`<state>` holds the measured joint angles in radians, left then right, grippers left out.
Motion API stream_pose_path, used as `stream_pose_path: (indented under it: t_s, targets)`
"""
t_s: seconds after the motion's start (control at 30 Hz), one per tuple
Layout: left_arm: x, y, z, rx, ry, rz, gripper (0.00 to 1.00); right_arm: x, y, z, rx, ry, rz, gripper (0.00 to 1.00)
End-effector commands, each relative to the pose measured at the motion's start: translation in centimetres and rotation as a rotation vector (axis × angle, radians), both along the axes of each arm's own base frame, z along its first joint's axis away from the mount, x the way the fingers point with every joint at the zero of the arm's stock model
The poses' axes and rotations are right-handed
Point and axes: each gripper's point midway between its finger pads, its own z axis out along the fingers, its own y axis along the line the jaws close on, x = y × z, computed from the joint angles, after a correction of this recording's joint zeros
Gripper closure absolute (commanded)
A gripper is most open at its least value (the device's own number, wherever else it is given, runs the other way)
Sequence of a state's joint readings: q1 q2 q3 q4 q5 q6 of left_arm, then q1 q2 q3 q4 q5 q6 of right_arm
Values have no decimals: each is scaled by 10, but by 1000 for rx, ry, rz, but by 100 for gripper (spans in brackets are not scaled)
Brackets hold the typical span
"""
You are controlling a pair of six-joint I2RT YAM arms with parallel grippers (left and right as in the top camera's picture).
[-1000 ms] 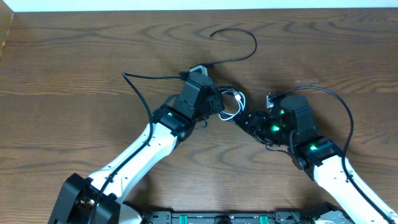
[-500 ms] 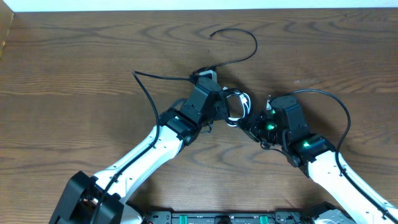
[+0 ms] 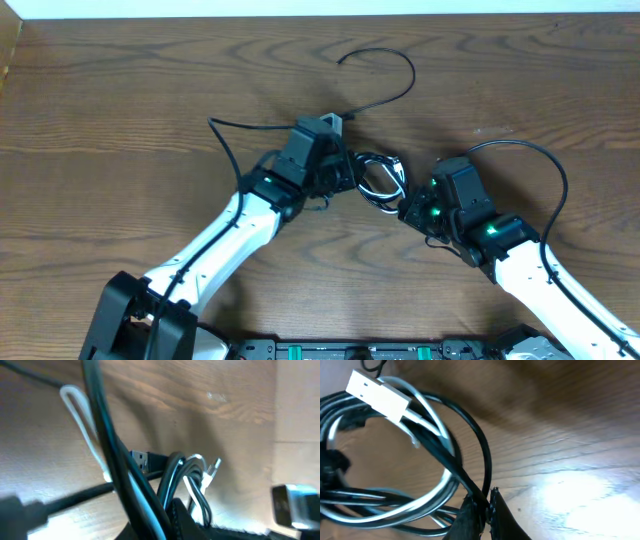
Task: Untangle cables
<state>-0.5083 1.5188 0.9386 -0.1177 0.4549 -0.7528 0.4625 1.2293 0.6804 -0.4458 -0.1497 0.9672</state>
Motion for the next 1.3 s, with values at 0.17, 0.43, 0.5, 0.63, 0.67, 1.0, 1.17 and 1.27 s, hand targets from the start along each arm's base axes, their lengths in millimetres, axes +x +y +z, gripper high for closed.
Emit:
stream_pose_path:
  t_s: [0.17,0.43,0.5,0.63,0.67,1.0,1.17,1.27]
  targets:
    - [33,52,27,-166,39,91,92,-9,-67,-34,-302,40,-133,99]
    - [25,65,21,-223,182,143,92,-8,-65,-34,-293,35,-104,99]
    - [22,62,23,-235,188,125,92,-7,-62,-33,-278,35,-97,99]
    - [19,58,21,-231,197,115,87,-3,-37,-27,-171,7,-2,99]
    - [17,57,21,-226,196,108,74,-1,-29,-23,-140,-12,35,99]
    - [-5,54,-4,-15,92,-66,8,7,5,-4,-2,-105,185,99]
    - [-18,55,-31,228,71,-58,8,4,10,-3,25,-95,204,99]
    - [-28,37,-32,267,31,-112,8,4,10,-3,24,-95,204,99]
